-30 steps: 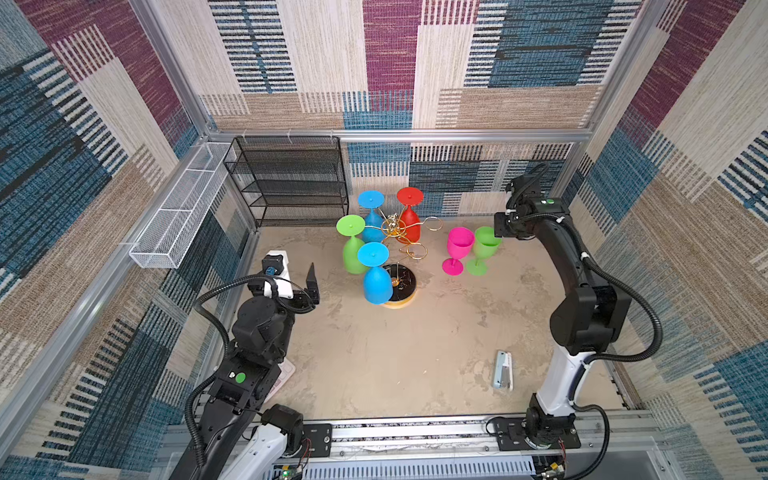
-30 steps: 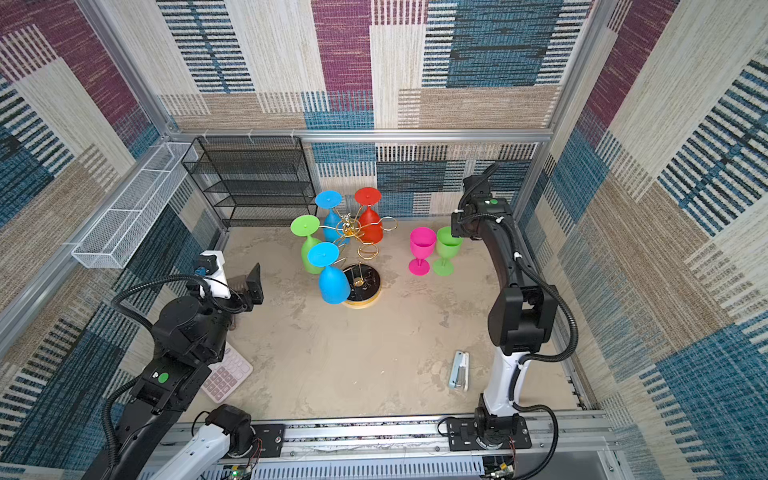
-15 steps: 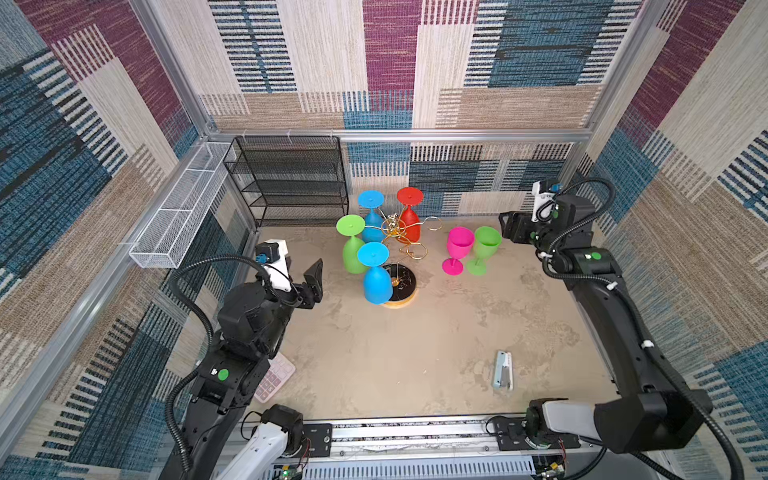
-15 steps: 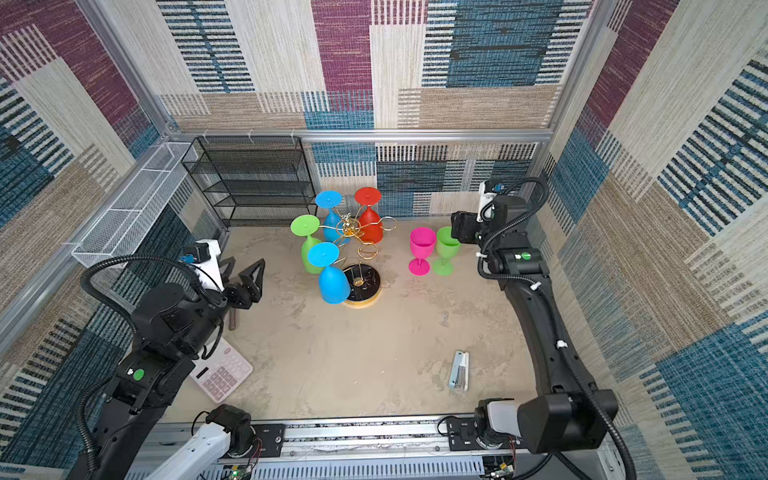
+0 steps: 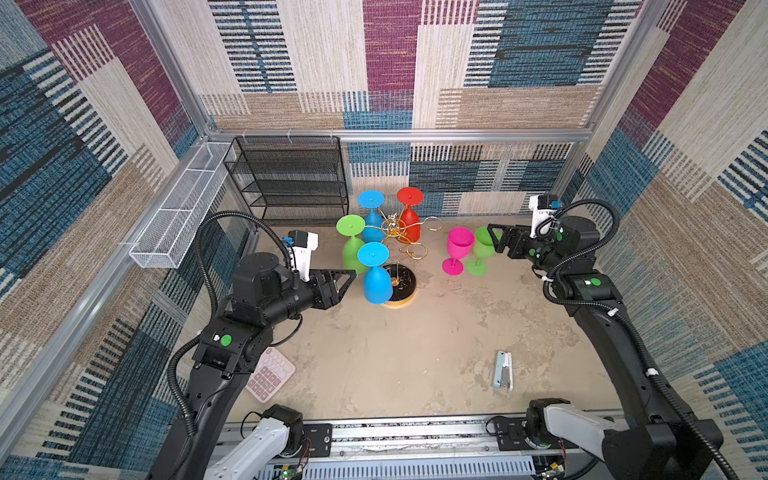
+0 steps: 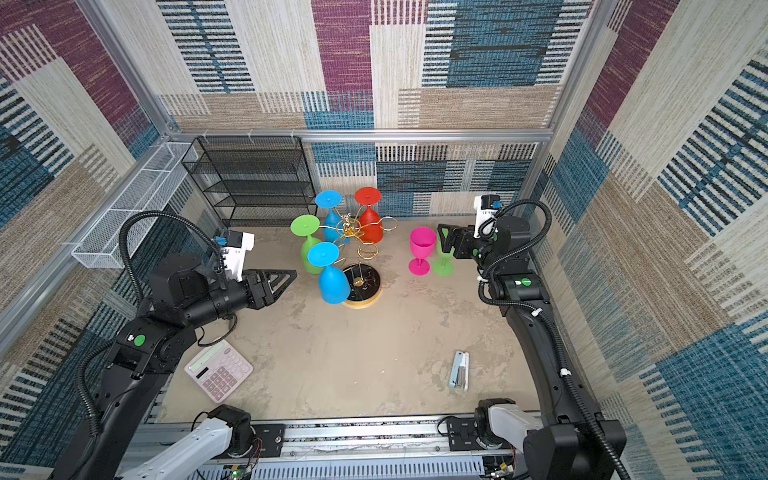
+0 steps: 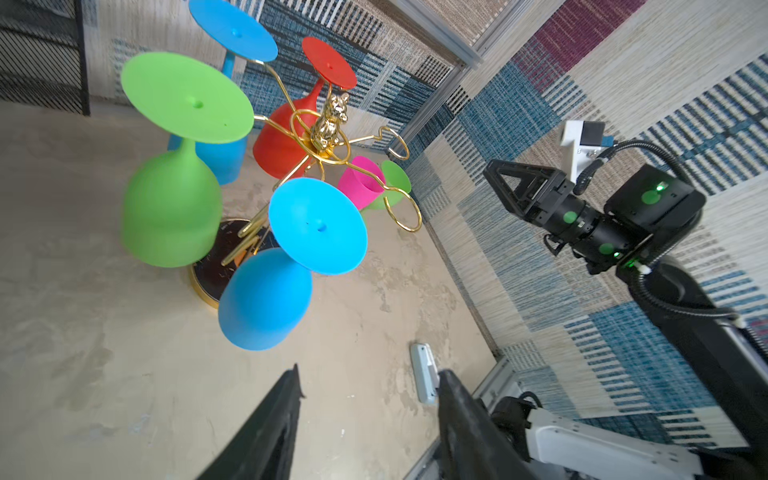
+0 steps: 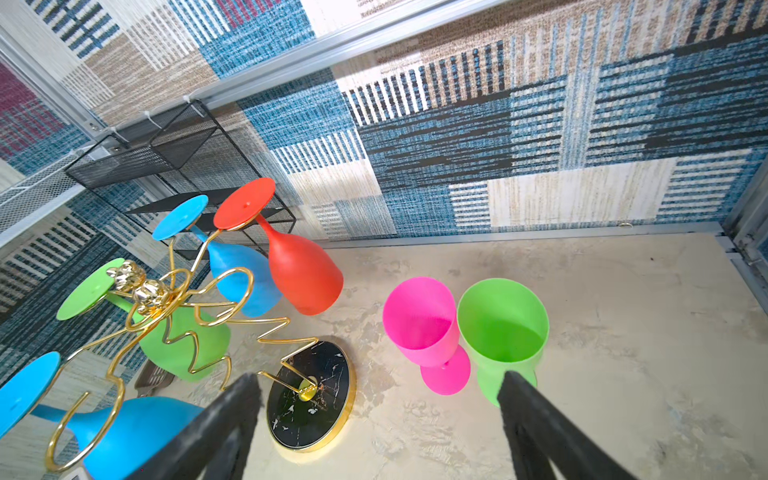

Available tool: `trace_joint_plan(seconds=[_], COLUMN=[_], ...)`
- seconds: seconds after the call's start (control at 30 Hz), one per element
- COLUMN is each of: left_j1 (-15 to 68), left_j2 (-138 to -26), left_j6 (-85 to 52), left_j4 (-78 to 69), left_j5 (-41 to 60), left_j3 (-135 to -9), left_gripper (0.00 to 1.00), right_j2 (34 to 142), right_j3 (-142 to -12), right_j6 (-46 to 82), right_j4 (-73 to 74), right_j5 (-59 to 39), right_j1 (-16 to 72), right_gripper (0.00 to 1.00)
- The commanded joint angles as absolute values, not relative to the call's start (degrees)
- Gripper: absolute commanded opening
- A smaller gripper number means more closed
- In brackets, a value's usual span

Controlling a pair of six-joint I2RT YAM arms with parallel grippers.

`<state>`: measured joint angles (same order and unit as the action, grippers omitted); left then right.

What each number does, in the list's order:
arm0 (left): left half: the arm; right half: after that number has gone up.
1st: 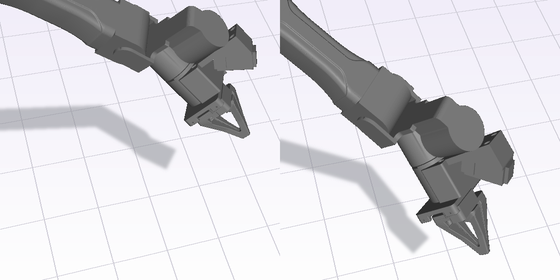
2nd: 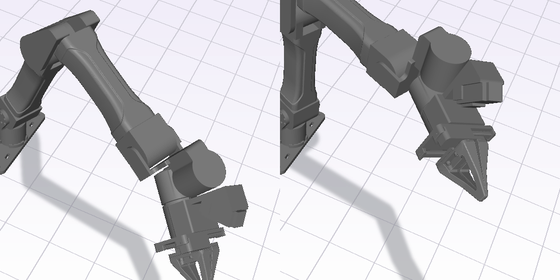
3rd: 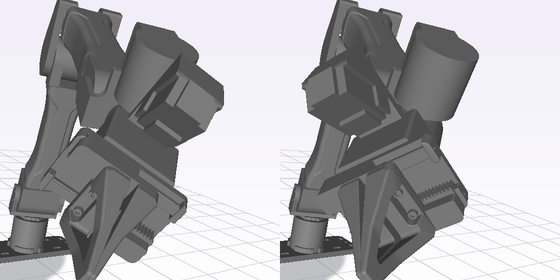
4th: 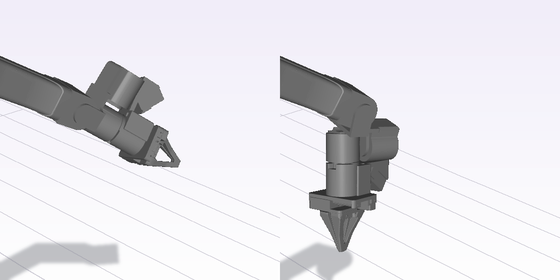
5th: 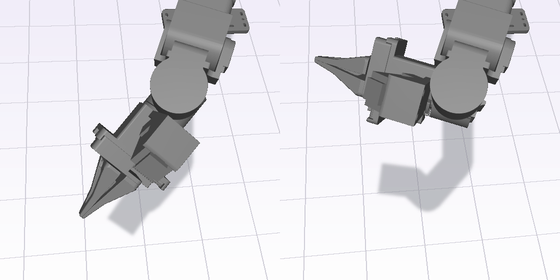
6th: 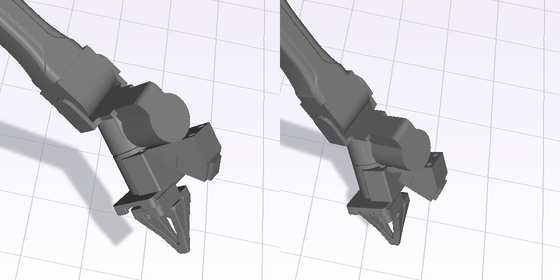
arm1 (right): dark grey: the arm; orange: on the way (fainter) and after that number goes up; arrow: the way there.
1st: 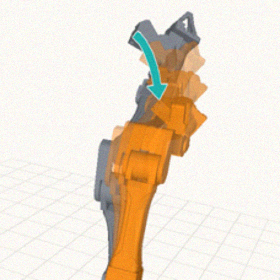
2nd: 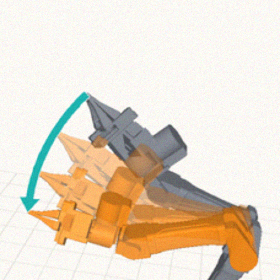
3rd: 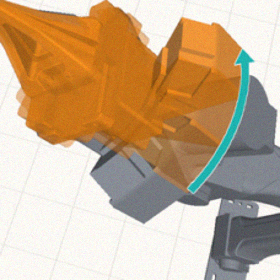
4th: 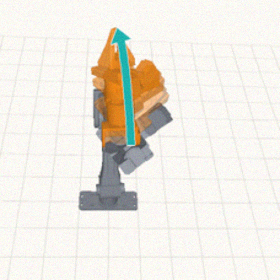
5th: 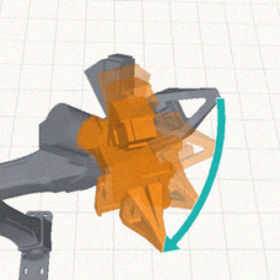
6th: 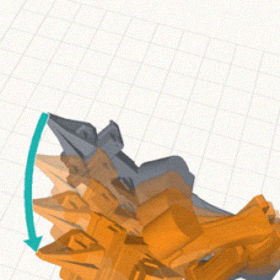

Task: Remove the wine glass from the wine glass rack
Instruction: 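Open the right gripper off the green glass while the left arm moves toward the rack, then reach the left gripper to the base of the blue glass nearest the robot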

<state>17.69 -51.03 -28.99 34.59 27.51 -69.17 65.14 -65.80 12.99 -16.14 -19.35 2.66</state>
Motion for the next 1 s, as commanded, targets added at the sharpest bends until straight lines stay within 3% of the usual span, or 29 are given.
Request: trace_joint_plan(seconds=[0.0, 0.47, 0.97], left_j1=[16.5, 13.3, 13.3], left_j2=[-52.6, -60.5, -65.2], left_j6=[-37.2, -46.6, -43.4], left_j4=[28.3, 15.0, 18.6], left_j5=[35.8, 39.6, 37.2], left_j3=[-66.9, -64.4, -66.2], left_gripper=[0.48, 0.5, 0.48], right_j2=[64.4, 61.9, 61.1], right_j3=[-64.9, -62.4, -62.1], right_j6=[13.9, 15.4, 16.6], right_j4=[-12.4, -11.1, -10.4], right_j5=[-21.8, -25.1, -26.3], right_j1=[2.7, 2.8, 2.7], right_gripper=[0.93, 0.96, 0.97])
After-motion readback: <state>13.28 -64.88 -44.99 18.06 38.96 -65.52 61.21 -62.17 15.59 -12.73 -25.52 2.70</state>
